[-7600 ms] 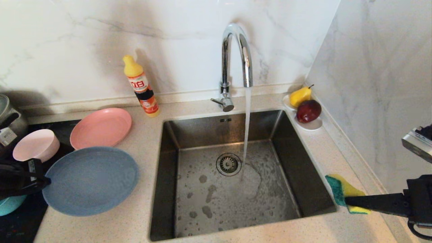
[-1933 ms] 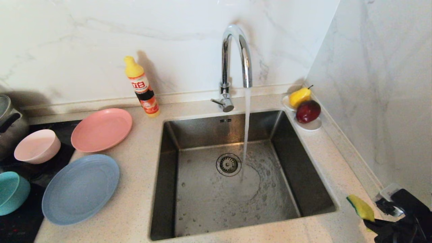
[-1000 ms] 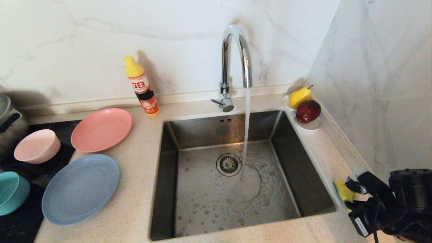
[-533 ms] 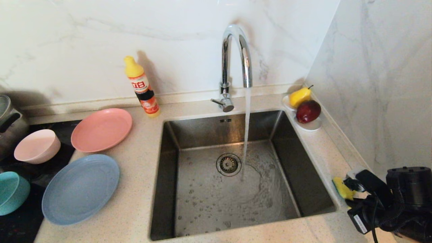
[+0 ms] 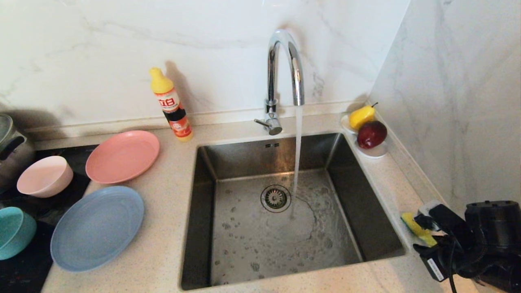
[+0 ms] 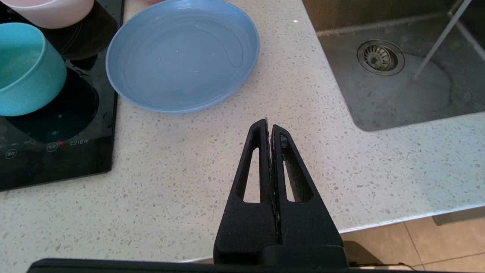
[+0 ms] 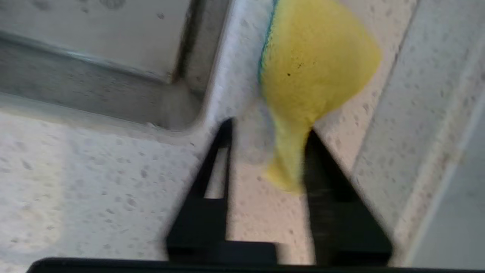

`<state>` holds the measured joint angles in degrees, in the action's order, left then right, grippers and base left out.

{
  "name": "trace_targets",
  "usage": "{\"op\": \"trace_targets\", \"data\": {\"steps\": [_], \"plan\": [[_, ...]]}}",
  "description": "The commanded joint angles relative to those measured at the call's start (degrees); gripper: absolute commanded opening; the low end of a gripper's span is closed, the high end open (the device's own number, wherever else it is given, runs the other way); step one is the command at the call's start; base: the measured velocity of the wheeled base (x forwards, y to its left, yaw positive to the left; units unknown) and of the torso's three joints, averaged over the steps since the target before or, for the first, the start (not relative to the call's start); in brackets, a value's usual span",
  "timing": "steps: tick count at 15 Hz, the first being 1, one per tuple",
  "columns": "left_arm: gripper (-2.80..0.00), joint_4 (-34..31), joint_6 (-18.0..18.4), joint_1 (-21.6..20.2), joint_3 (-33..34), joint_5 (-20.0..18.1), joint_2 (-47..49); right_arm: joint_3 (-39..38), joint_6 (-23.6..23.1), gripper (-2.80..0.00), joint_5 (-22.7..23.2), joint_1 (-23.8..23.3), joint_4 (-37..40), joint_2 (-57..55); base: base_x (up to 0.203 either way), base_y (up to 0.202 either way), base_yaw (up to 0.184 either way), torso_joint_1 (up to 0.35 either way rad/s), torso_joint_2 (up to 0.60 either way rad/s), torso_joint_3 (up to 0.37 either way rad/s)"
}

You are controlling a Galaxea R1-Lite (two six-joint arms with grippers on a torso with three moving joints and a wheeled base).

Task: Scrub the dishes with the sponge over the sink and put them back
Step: Put down the sponge

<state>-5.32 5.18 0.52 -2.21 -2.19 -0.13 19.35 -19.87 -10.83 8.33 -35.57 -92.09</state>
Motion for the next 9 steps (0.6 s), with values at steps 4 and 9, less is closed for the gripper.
{"op": "trace_targets", "data": {"steps": [4, 9], "plan": [[-2.80, 0.0, 0.0, 0.0, 0.0, 0.0, 0.0, 1.4, 0.9, 0.00, 0.2, 0.0, 0.1, 0.3, 0.000, 0.000, 0.000, 0.000, 0.00, 0.000], [-2.80, 0.0, 0.0, 0.0, 0.0, 0.0, 0.0, 5.1, 10.2, 0.00, 0.8, 1.0, 6.9, 0.5, 0.000, 0.000, 0.000, 0.000, 0.00, 0.000]]}}
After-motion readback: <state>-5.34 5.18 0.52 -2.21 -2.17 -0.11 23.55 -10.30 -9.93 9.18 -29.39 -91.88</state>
